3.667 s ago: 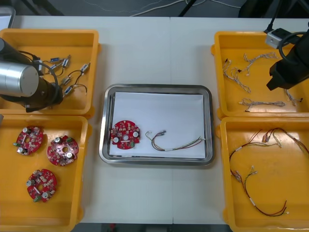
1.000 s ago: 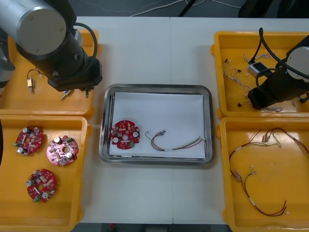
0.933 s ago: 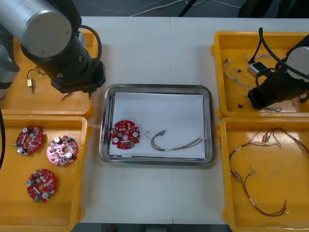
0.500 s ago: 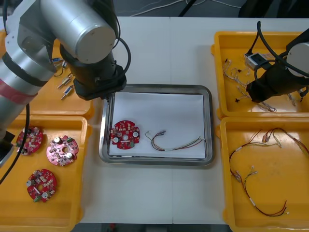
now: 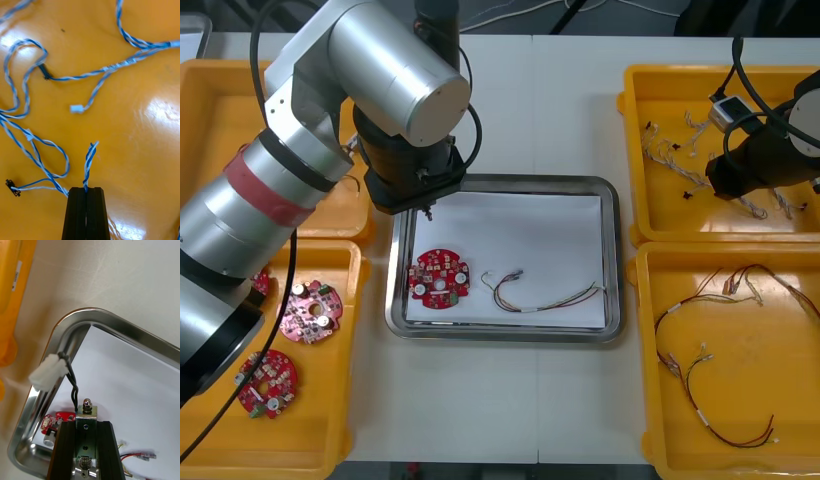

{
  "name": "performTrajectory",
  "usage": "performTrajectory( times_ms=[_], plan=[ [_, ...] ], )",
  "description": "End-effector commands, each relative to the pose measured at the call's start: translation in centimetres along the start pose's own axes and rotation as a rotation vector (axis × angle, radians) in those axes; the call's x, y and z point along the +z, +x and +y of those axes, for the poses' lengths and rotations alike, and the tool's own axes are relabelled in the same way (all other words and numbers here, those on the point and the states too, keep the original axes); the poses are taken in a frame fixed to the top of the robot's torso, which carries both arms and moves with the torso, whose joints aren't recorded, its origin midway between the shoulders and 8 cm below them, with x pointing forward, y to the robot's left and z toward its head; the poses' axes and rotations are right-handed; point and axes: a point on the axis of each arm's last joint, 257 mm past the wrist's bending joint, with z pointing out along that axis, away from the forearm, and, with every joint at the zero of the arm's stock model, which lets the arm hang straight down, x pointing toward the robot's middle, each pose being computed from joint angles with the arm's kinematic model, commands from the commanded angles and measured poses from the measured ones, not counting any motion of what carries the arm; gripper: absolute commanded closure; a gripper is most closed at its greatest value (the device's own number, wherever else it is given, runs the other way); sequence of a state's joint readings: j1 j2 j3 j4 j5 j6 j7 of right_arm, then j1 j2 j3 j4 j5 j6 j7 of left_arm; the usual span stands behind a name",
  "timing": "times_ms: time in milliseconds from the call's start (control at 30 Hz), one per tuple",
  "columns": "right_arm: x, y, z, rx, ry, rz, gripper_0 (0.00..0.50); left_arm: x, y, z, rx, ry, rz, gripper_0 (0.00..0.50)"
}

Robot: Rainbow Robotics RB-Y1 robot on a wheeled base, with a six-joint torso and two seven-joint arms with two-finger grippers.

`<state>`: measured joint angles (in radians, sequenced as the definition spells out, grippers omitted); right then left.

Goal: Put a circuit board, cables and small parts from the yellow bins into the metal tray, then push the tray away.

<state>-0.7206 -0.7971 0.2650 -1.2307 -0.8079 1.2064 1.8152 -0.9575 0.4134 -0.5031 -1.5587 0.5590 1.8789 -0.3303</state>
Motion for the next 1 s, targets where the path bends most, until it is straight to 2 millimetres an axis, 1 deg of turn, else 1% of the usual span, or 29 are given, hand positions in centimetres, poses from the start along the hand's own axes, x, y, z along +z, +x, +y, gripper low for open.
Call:
performTrajectory(
  times_ms=[33,167,200,233,267,367,467,533,633,767,867,1000],
  plan=[
    [-2.2,-2.0,-3.6,0.034,0.047,-0.041,0.500,-0.3,0.0,-3.4,0.137,0.035,-0.052,0.500],
    [-2.3,-1.8,-3.8,0.037,0.046,-0.036,0.498,0.9,0.0,-3.7,0.144,0.056,-0.065,0.500],
    [-2.3,-1.6,-3.8,0.039,0.045,-0.029,0.466,1.4,0.1,-3.7,0.163,0.066,-0.067,0.500],
    [-2.3,-1.6,-3.7,0.037,0.043,-0.029,0.442,1.6,0.1,-3.6,0.170,0.066,-0.069,0.500],
    [-2.3,-1.6,-3.7,0.034,0.042,-0.029,0.343,2.0,0.2,-3.3,0.181,0.062,-0.070,0.500],
    [-2.5,-1.8,-3.8,0.029,0.042,-0.034,0.154,2.5,0.6,-3.3,0.189,0.074,-0.072,0.500],
    [-2.7,-1.8,-3.8,0.021,0.037,-0.028,0.073,3.0,1.0,-3.1,0.202,0.085,-0.072,0.500],
    [-3.0,-1.8,-3.7,0.016,0.033,-0.016,0.043,3.3,1.2,-2.8,0.212,0.088,-0.069,0.500],
    [-3.8,-2.3,-3.7,0.003,0.026,-0.002,0.019,3.7,1.5,-2.5,0.221,0.090,-0.069,0.500],
    [-4.7,-2.7,-3.6,-0.007,0.016,0.009,0.015,4.1,1.6,-2.3,0.226,0.089,-0.072,0.500],
    [-5.2,-2.6,-3.7,-0.013,0.007,0.016,0.014,4.4,1.7,-2.4,0.228,0.097,-0.074,0.500],
    [-5.6,-2.6,-4.2,-0.095,0.011,0.014,0.015,5.0,1.5,-2.4,0.235,0.109,-0.090,0.500]
  ],
)
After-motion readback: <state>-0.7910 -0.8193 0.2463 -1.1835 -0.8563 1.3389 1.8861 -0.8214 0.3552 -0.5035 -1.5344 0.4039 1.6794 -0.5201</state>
